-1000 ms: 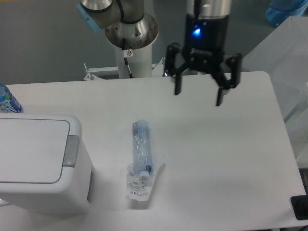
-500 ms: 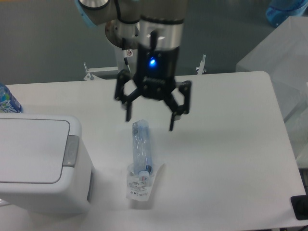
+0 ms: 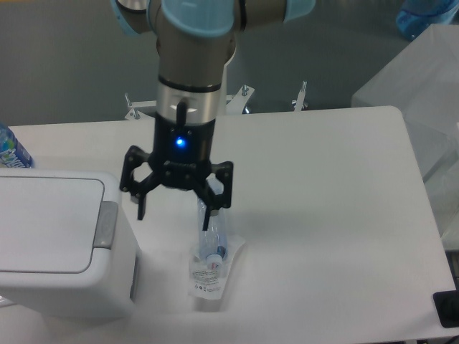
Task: Open the trash can
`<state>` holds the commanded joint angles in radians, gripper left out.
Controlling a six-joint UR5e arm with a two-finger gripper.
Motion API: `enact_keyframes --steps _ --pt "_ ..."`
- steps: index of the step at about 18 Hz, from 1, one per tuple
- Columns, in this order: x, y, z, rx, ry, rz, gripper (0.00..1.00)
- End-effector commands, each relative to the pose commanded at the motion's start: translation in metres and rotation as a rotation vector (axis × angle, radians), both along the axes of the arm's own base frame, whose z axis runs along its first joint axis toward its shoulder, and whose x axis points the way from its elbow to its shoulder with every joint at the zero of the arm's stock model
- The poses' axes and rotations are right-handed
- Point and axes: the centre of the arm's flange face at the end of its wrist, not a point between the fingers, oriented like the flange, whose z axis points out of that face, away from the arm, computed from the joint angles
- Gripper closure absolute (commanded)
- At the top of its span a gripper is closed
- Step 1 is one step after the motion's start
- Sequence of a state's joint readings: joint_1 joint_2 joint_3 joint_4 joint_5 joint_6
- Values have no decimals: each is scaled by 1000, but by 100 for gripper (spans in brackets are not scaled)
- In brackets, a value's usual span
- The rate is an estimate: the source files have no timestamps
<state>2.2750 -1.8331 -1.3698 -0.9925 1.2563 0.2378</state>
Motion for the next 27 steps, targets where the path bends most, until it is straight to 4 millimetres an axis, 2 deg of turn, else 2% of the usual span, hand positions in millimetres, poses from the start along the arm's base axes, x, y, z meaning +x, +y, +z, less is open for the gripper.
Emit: enact_keyframes --steps 2,6,8,27 --pt "9 7 -9 -14 -7 -18 0" --pt "10 8 -15 -22 -15 -17 0" --pt "17 11 -18 -27 -19 -29 0" --pt "23 13 -29 -39 -52 -7 0"
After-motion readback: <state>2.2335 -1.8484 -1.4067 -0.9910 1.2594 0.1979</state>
